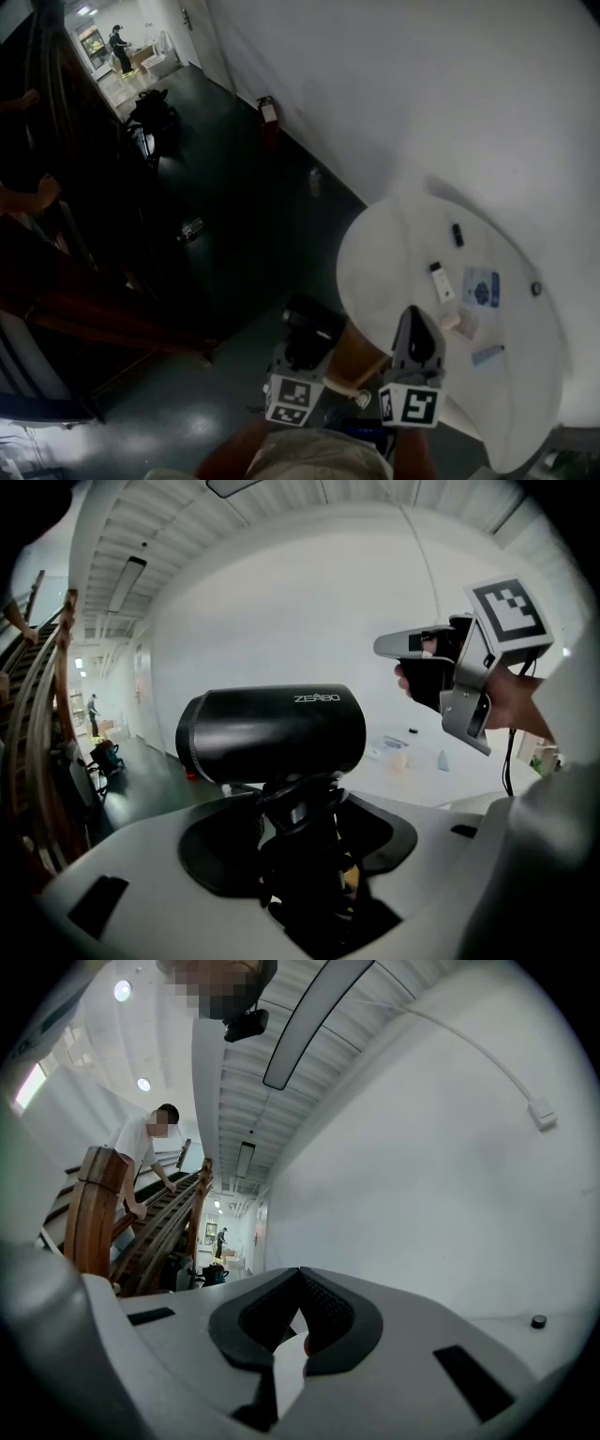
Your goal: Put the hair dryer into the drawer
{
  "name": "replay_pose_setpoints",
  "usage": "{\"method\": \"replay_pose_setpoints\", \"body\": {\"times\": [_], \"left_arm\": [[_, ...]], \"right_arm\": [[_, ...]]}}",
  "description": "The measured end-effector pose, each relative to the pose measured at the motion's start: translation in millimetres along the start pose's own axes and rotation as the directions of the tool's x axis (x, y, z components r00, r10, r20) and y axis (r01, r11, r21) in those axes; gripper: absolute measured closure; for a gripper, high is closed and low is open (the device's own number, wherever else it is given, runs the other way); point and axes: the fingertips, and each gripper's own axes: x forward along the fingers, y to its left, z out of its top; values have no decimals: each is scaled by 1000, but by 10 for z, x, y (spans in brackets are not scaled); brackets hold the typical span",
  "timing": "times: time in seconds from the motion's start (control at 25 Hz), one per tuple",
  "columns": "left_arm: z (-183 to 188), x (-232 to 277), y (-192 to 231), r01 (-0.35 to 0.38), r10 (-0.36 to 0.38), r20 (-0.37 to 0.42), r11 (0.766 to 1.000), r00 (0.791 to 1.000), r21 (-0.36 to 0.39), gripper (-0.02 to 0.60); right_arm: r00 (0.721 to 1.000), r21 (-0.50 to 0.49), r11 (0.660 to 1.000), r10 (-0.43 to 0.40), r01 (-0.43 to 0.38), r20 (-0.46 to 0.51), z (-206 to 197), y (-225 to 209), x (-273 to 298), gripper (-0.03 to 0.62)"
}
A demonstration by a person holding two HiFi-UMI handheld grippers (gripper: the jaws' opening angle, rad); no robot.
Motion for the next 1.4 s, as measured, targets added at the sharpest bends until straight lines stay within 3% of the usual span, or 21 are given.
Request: {"method": "replay_pose_setpoints", "body": {"times": [0.32,0.48,0.76,1.04,1.28,1.4], "left_arm": [[-504,129,-159,52,-51,-144,999,988,0,331],[-787,233,-266,85,-88,-248,996,965,-25,331],[-1289,393,-456,167,-150,-465,986,872,-5,331],[-1577,448,-565,224,-173,-604,974,778,10,331],[-1713,553,-621,267,-176,-673,963,718,32,331],[-1722,629,-658,285,-182,-688,958,702,38,331]], "right_arm": [[1000,0,1000,-10,10,-18,-50,-3,-60,589],[1000,-8,1000,-20,20,-22,-59,-36,-111,589],[998,-10,999,-53,53,-43,-86,-125,-206,589],[996,-5,997,-76,76,-42,-88,-184,-240,589],[995,3,996,-90,90,-53,-115,-235,-251,589],[993,15,995,-100,101,-56,-122,-267,-257,589]]}}
